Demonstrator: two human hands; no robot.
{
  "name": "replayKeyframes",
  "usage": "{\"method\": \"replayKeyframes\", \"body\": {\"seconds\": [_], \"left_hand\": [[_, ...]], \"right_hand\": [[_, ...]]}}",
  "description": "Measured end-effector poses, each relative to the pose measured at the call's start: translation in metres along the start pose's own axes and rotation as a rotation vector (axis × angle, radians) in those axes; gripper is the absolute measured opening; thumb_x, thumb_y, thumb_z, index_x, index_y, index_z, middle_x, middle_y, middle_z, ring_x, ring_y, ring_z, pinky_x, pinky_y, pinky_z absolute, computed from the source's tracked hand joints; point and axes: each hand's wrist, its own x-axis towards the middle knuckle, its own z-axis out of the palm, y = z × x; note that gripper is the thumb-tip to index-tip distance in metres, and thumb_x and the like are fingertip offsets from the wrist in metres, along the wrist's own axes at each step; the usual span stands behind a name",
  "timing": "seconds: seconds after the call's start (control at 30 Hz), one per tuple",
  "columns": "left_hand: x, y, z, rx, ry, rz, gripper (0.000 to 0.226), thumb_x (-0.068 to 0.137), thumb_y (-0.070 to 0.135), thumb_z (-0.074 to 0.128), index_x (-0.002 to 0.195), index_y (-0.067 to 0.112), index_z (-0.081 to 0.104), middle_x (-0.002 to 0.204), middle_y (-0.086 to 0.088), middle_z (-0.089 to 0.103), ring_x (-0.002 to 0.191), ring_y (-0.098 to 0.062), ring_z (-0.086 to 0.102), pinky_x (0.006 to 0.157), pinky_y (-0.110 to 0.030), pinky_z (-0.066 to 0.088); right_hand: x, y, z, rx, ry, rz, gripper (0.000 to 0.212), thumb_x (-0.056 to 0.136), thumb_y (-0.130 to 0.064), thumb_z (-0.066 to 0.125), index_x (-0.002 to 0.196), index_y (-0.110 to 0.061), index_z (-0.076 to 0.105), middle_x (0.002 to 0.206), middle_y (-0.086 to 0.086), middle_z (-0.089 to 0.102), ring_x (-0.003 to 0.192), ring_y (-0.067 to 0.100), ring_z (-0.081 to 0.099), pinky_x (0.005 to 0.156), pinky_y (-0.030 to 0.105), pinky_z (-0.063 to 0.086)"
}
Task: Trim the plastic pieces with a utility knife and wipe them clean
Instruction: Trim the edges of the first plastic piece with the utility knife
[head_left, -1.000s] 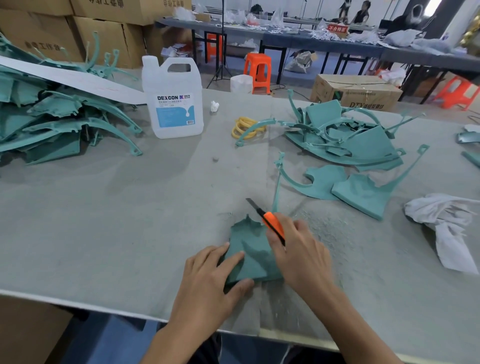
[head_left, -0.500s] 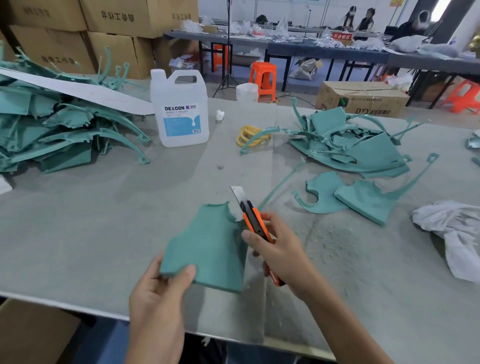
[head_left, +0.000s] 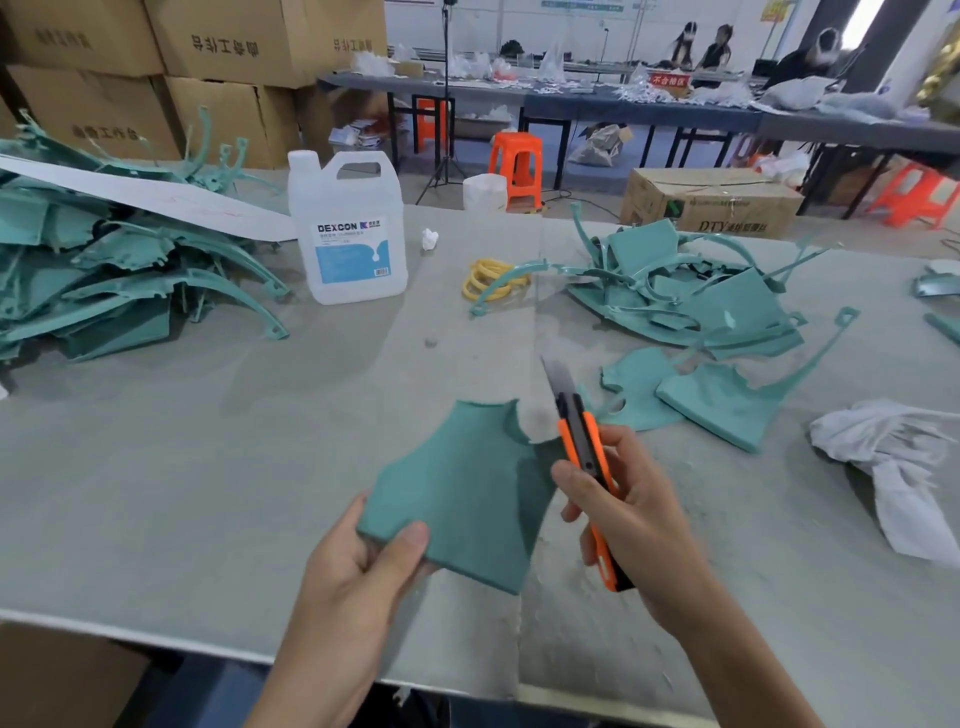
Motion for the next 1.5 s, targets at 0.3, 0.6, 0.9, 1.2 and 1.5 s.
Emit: {"method": "replayKeyframes", "body": {"seconds": [0.3,0.6,0.9,1.2,1.5], "left_hand": [[0.026,-0.036,0.054,0.189,-0.256,-0.081,0.027,0.088,0.019,0.069,0.115,0.016,0.069,0.109,-0.01,0.075,0.106,-0.026,0.071,0.081,-0.031,0.059],[0.026,-0.049,0.071,0.666,-0.274,0.119,0.006,0.091,0.05,0.057,0.096,0.048,0.057,0.083,0.016,0.068,0.071,-0.001,0.061,0.063,-0.016,0.045],[0.015,-0.044,0.078,0.77,-0.29,0.242,0.008,0.1,0.035,0.055,0.105,0.03,0.058,0.073,0.016,0.062,0.062,-0.004,0.054,0.057,-0.018,0.041],[0.0,-0.038,0.096,1.0,-0.377,0.375,0.016,0.104,0.029,0.047,0.118,0.026,0.053,0.065,0.002,0.052,0.06,-0.021,0.052,0.058,-0.038,0.043],[-0.005,-0.033,0.104,1.123,-0.387,0.399,0.026,0.104,0.038,0.034,0.113,0.018,0.05,0.065,0.007,0.043,0.062,-0.025,0.054,0.059,-0.036,0.04]], "right_hand": [[-0.037,0.006,-0.074,-0.584,0.293,0.08,0.017,0.091,-0.059,0.055,0.106,-0.054,0.06,0.075,-0.009,0.069,0.061,0.015,0.064,0.063,0.046,0.057],[-0.03,-0.046,-0.05,-1.004,-0.041,-0.043,0.041,0.091,-0.07,0.036,0.127,-0.056,0.049,0.065,-0.014,0.059,0.072,0.01,0.061,0.066,0.029,0.048],[-0.014,-0.076,-0.07,-1.224,-0.145,0.025,0.032,0.095,-0.067,0.038,0.11,-0.047,0.057,0.067,-0.011,0.059,0.067,0.009,0.059,0.06,0.032,0.047],[0.013,-0.115,-0.132,-1.734,-0.073,0.174,0.038,0.099,-0.064,0.038,0.103,-0.037,0.065,0.078,-0.01,0.059,0.077,0.019,0.06,0.066,0.033,0.047],[-0.023,-0.114,-0.095,-1.493,-0.223,-0.038,0.045,0.095,-0.069,0.025,0.101,-0.04,0.059,0.066,-0.01,0.057,0.064,0.009,0.057,0.06,0.032,0.048]]}}
